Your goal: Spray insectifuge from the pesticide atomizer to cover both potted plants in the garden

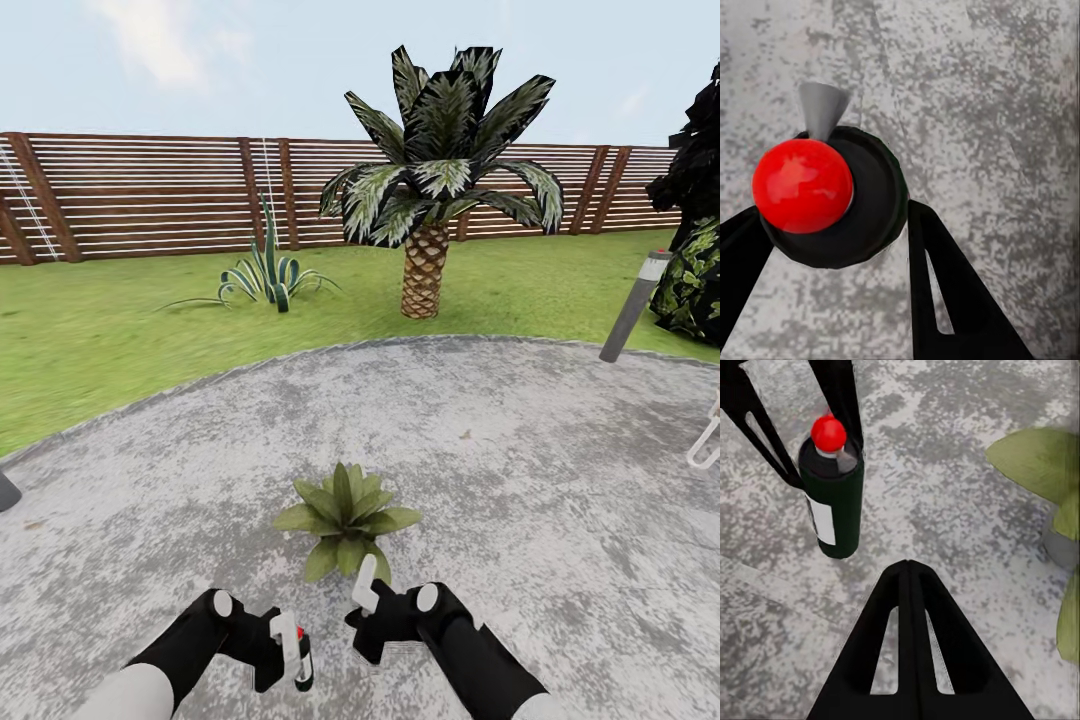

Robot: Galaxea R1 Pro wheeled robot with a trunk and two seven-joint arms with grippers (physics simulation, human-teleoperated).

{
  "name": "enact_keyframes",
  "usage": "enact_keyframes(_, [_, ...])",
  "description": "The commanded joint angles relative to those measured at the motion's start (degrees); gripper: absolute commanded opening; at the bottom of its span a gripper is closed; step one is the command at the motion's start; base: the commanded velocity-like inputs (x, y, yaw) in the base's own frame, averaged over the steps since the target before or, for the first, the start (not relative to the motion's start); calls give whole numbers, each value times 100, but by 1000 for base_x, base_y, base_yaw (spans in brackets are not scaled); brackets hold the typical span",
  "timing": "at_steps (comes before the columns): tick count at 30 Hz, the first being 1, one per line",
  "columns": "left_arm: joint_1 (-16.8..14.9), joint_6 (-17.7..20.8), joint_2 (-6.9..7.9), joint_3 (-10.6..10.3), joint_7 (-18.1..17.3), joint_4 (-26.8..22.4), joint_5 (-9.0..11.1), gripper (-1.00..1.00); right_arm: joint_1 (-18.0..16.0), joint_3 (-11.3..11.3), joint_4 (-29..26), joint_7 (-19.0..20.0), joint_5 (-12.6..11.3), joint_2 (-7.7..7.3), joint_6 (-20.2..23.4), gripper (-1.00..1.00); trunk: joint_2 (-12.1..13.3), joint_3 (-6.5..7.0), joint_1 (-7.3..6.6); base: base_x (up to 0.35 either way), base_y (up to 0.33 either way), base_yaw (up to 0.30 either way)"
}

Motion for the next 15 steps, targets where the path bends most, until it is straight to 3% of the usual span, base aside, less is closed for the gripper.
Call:
enact_keyframes(1, [-2, -40, -28, -19, -10, -8, -36, -100, -24, 3, -10, 28, 21, 1, 54, -100, -2, -5, -1, 0, 0, 0])
enact_keyframes(5, [-9, -42, -179, -31, -16, -9, -34, -100, -61, 6, -10, 34, 18, 2, 88, -100, -2, -5, -1, 0, 0, 0])
enact_keyframes(15, [-13, -56, -375, -22, -25, -59, 7, -100, -65, 13, -6, 35, 13, 2, 84, -100, -2, -5, -1, 0, 0, 0])
